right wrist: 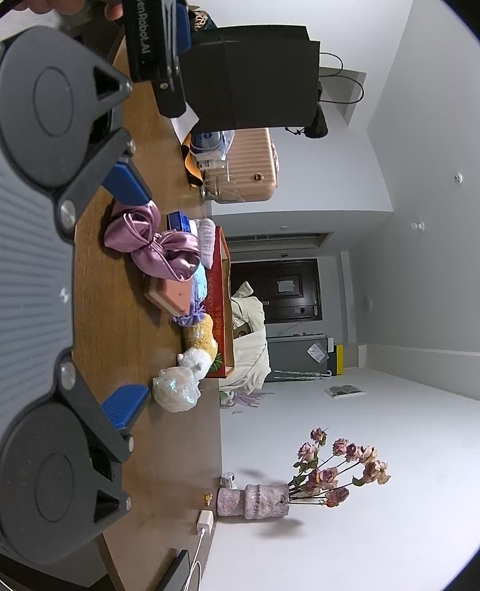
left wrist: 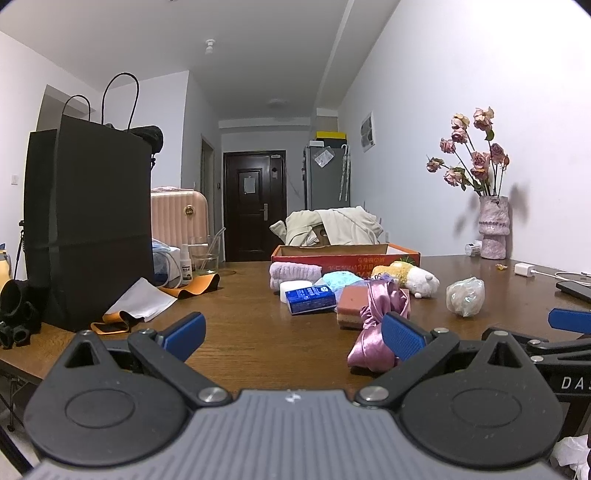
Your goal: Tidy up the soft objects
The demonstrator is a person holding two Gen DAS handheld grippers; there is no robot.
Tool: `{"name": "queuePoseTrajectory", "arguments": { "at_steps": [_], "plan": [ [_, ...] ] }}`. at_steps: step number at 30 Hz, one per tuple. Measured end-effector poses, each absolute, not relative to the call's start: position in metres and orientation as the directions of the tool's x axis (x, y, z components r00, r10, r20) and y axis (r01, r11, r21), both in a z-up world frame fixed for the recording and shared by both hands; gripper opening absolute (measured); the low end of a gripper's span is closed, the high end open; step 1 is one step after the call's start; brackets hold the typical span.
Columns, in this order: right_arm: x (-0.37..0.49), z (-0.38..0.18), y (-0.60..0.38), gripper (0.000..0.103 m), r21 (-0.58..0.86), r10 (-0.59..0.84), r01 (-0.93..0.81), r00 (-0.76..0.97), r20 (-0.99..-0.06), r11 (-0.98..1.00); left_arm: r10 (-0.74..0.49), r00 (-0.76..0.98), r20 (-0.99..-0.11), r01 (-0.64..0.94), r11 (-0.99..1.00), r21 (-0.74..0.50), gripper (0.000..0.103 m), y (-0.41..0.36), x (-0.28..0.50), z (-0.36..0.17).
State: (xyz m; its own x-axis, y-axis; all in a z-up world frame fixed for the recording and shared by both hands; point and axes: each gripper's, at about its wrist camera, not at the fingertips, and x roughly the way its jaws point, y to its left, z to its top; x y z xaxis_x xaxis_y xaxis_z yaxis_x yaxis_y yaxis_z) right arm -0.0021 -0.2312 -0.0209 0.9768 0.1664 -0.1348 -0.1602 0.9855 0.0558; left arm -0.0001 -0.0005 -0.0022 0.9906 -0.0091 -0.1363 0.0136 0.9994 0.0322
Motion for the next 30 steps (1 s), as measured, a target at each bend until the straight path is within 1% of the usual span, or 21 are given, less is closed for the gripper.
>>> {"name": "queuePoseTrajectory", "arguments": {
  "at_steps": [11,30],
  "plan": [
    [-0.0035,-0.0221,-0.2300,0.103,0.057,0.170,-0.164,0.976,-0.136,0.985,-0.019,0.991,-0.135,0.025,0.999,0.046,0.103,-0.0035,-0.0005,-0.0002],
    [-0.0035,-0.0234,-0.2295,0.103,0.058,0.175,-0.168,0.975,-0.135,0.984,-0.010,0.992,-0.127,0.015,0.999,0.035,0.103,-0.0035,-0.0014,0.0017]
  ]
}}
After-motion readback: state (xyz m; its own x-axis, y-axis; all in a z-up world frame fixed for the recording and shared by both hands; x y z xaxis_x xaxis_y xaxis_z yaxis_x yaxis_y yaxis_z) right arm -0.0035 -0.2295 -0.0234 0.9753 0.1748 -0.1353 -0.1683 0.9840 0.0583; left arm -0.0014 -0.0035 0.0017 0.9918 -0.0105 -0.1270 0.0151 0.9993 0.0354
